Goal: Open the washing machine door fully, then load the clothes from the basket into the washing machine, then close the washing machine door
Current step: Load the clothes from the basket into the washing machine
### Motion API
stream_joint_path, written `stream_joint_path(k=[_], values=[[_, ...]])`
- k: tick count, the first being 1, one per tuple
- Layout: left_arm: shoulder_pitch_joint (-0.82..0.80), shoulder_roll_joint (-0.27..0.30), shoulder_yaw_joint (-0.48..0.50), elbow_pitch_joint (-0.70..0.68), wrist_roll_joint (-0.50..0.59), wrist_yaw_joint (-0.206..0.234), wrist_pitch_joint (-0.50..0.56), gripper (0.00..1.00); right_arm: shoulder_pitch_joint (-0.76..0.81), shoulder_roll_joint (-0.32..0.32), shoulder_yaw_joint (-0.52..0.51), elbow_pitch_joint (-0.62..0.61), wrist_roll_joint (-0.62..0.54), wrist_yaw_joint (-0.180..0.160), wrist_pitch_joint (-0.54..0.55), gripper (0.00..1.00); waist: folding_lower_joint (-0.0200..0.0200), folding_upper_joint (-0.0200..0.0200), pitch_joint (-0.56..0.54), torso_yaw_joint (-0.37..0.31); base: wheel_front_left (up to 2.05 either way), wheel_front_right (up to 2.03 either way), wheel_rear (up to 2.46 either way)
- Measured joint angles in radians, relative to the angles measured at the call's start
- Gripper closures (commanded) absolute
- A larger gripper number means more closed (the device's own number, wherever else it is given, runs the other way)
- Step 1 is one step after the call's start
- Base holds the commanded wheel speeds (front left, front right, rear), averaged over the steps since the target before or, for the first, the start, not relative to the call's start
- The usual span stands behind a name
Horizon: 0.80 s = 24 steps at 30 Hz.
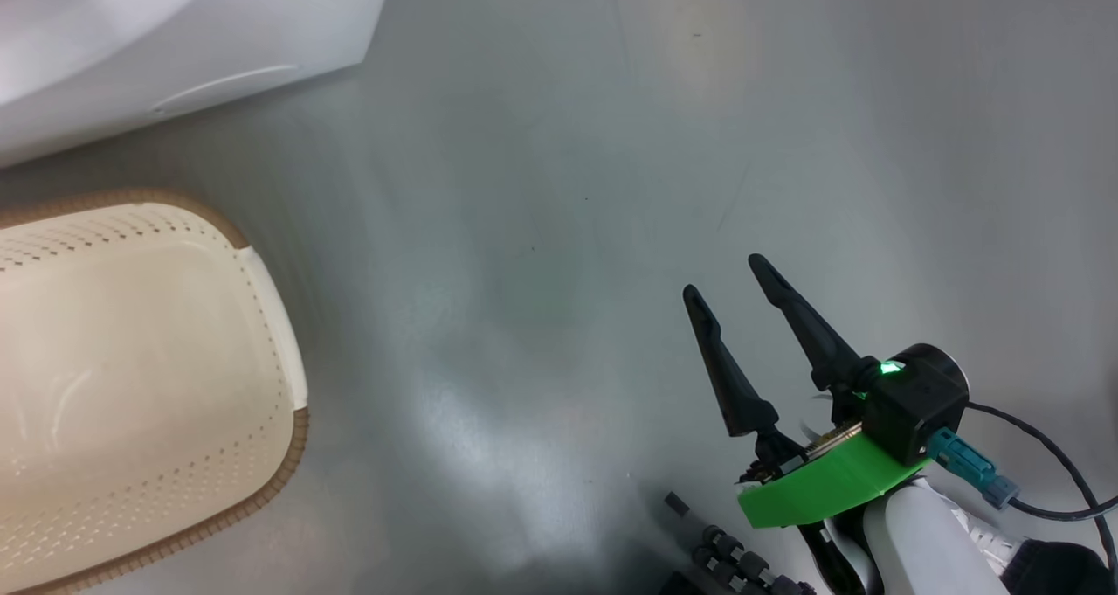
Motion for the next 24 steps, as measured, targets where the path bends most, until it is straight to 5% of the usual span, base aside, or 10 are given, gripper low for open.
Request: stream_joint_path(k=[24], values=[[0.028,-0.110,0.034,0.055,-0.091,0.055,-0.106,0.00,-0.012,-0.006,-0.029,0.000,0.000,0.000,0.000,0.00,0.0000,0.0000,-0.052,0.089,0.00,0.00,0.00]])
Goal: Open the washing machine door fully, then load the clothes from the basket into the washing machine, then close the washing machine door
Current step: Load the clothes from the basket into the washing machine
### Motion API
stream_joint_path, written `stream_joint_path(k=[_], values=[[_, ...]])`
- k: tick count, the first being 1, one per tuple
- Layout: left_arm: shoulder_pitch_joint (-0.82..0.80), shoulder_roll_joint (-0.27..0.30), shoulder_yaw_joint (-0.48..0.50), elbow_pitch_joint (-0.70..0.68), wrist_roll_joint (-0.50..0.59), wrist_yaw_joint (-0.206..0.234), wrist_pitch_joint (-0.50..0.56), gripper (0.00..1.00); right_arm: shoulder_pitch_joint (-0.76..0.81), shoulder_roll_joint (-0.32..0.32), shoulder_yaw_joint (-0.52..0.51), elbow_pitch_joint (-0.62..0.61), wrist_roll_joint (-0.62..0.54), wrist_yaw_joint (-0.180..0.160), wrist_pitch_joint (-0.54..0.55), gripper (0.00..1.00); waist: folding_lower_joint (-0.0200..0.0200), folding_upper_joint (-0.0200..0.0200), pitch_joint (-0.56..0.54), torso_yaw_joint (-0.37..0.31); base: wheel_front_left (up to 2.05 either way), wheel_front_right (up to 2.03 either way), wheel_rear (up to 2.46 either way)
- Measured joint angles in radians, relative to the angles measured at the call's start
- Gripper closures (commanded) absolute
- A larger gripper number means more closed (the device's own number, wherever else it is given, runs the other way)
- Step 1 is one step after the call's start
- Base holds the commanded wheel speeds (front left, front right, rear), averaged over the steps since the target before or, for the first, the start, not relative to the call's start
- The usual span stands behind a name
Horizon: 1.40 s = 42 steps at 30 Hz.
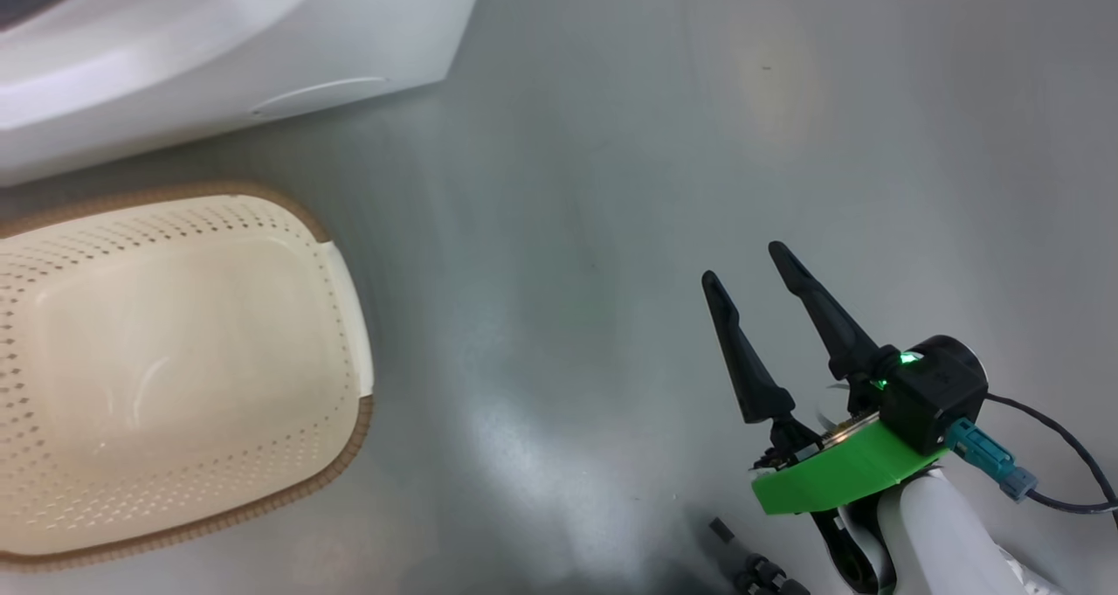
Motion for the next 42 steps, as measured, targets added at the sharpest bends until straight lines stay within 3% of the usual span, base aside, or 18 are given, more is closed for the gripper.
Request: stream_joint_path(k=[15,42], values=[[0.113,-0.077,0.005,-0.034,-0.040,-0.002,-0.025,0.00,-0.021,-0.002,-0.021,0.009,0.000,0.000,0.000,0.00,0.0000,0.0000,-0.056,0.060,0.00,0.00,0.00],[0.507,-0.157,0.022,-0.342,-0.028,-0.043,-0.025,0.00,-0.027,-0.031,-0.110,0.028,0.000,0.000,0.000,0.00,0.0000,0.0000,-0.230,0.152,0.00,0.00,0.00]])
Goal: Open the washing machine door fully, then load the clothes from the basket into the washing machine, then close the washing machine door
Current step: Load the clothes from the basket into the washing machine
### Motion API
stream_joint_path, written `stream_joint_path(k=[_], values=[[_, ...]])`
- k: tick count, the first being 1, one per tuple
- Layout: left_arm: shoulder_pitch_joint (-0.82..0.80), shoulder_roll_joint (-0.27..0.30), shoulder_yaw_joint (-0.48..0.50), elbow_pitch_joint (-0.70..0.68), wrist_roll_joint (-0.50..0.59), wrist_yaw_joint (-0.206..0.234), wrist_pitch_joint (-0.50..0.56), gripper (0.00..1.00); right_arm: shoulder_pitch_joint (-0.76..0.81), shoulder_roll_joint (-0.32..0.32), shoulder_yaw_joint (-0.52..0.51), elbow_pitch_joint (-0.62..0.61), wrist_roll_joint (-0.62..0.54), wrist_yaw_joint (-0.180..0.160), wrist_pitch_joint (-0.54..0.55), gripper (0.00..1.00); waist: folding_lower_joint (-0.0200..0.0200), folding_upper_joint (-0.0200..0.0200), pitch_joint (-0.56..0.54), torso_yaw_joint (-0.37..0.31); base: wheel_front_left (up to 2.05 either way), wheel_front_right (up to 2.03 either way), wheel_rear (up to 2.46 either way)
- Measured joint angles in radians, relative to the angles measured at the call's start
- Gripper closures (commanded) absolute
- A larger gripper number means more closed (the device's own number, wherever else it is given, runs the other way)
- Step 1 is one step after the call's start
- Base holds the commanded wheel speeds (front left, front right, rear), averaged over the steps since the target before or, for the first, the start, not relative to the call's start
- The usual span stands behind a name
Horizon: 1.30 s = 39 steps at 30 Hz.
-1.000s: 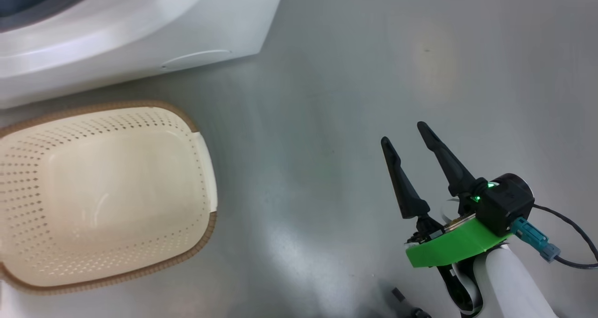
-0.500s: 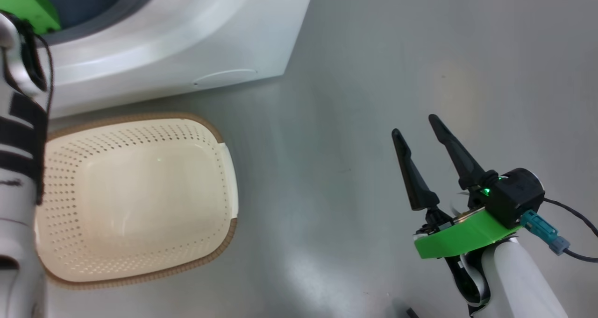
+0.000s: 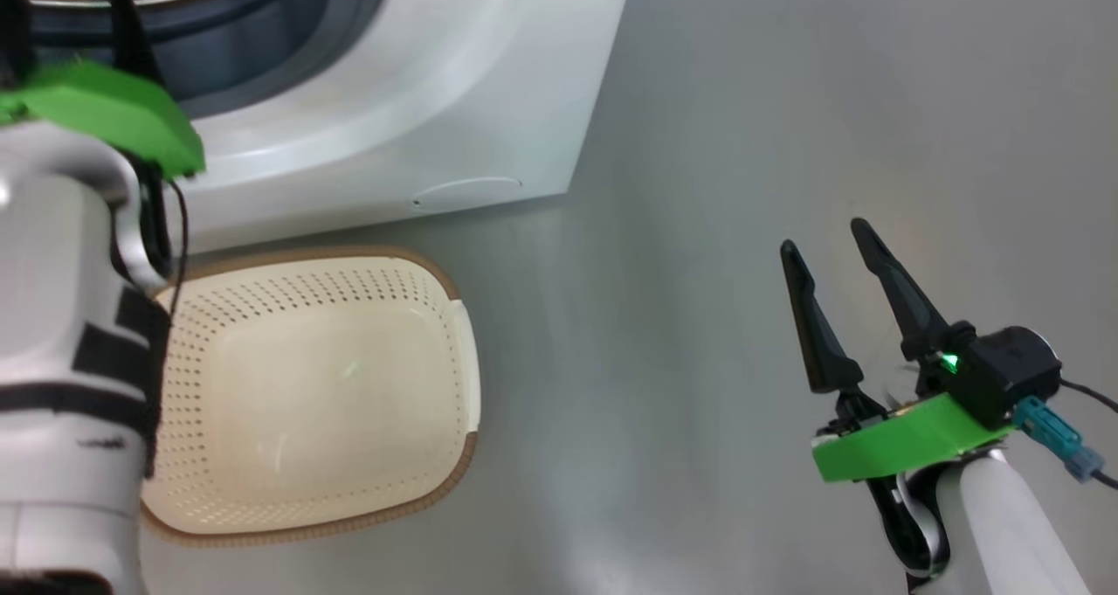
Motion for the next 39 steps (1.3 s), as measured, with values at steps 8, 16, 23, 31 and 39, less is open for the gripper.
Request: stream_joint_path(k=[8,16,23,31,39], values=[[0.207,-0.033,0.014,-0.111,0.021,-0.017,0.000,0.00,0.059,-0.004,-0.034,0.004,-0.002,0.000,0.000,0.00,0.0000,0.0000,-0.080,0.032,0.00,0.00,0.00],[0.396,-0.066,0.022,-0.218,0.043,-0.033,0.000,0.00,0.103,-0.015,-0.050,0.008,-0.002,0.000,0.000,0.00,0.0000,0.0000,-0.156,0.057,0.00,0.00,0.00],[0.553,-0.075,0.052,-0.331,0.046,-0.034,0.000,0.00,0.131,-0.015,-0.053,0.010,-0.001,0.000,0.000,0.00,0.0000,0.0000,-0.220,0.067,0.00,0.00,0.00],[0.739,-0.094,0.101,-0.453,0.045,-0.037,0.000,0.00,0.166,-0.014,-0.051,0.019,-0.001,0.000,0.000,0.00,0.0000,0.0000,-0.282,0.065,0.00,0.00,0.00],[0.875,-0.107,0.144,-0.541,0.054,-0.033,0.000,0.00,0.189,-0.014,-0.047,0.022,0.000,0.000,0.000,0.00,0.0000,0.0001,-0.320,0.060,0.00,0.00,0.00]])
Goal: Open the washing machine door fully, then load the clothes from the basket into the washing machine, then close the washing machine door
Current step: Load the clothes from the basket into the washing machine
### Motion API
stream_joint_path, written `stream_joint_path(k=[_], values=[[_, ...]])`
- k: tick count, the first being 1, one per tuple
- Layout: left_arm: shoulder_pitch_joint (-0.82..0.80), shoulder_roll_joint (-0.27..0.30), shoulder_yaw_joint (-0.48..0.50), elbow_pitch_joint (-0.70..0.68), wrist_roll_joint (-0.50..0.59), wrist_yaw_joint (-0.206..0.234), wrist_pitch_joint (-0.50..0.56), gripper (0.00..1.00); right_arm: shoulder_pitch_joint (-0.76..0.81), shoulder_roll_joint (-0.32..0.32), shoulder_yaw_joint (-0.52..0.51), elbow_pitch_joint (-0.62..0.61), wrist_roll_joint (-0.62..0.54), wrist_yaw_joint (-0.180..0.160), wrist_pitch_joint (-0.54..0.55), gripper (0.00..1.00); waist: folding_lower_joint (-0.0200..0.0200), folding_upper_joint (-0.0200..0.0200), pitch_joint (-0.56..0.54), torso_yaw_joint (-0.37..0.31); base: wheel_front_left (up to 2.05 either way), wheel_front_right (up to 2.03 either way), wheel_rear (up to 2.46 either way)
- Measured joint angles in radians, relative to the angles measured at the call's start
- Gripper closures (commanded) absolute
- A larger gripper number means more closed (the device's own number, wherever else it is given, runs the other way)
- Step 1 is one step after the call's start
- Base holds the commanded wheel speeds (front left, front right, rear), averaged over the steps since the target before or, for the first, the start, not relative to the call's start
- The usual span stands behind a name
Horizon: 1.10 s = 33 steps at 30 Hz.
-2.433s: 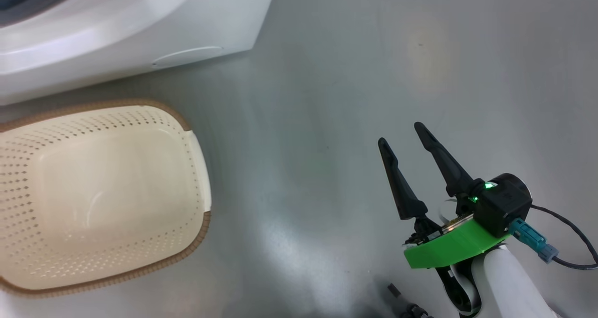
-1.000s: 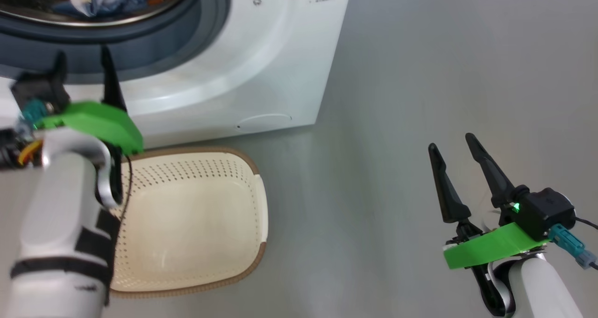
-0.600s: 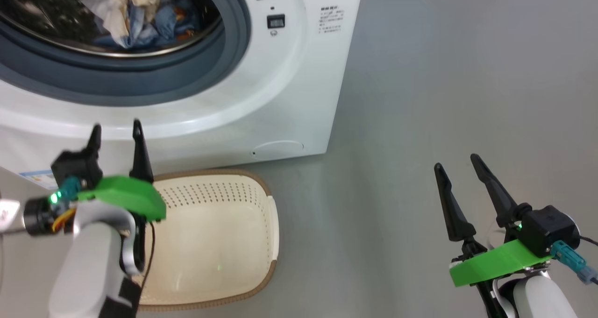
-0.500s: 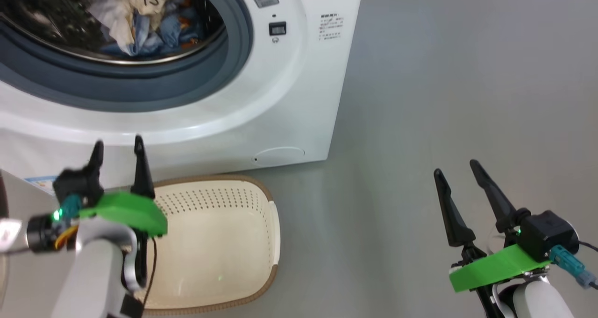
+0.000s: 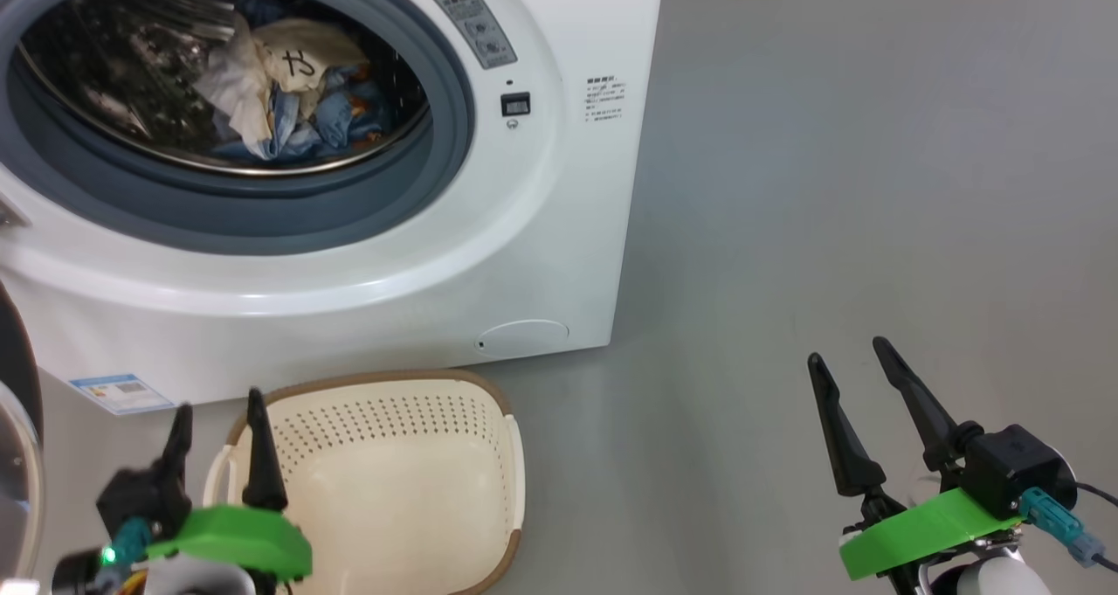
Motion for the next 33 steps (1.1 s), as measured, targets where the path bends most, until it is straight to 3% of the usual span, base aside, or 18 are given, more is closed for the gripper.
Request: stream_joint_path(k=[21,33], values=[[0.223,-0.019,0.030,-0.113,0.036,0.020,0.000,0.00,0.069,-0.029,0.024,0.018,0.030,0.000,0.000,0.00,0.0000,-0.0001,-0.125,0.005,0.00,0.00,0.00],[0.287,-0.019,0.013,-0.154,0.023,0.054,0.000,0.00,0.072,-0.039,0.036,0.025,0.032,0.000,0.000,0.00,0.0000,-0.0001,-0.159,0.032,0.00,0.00,0.00]])
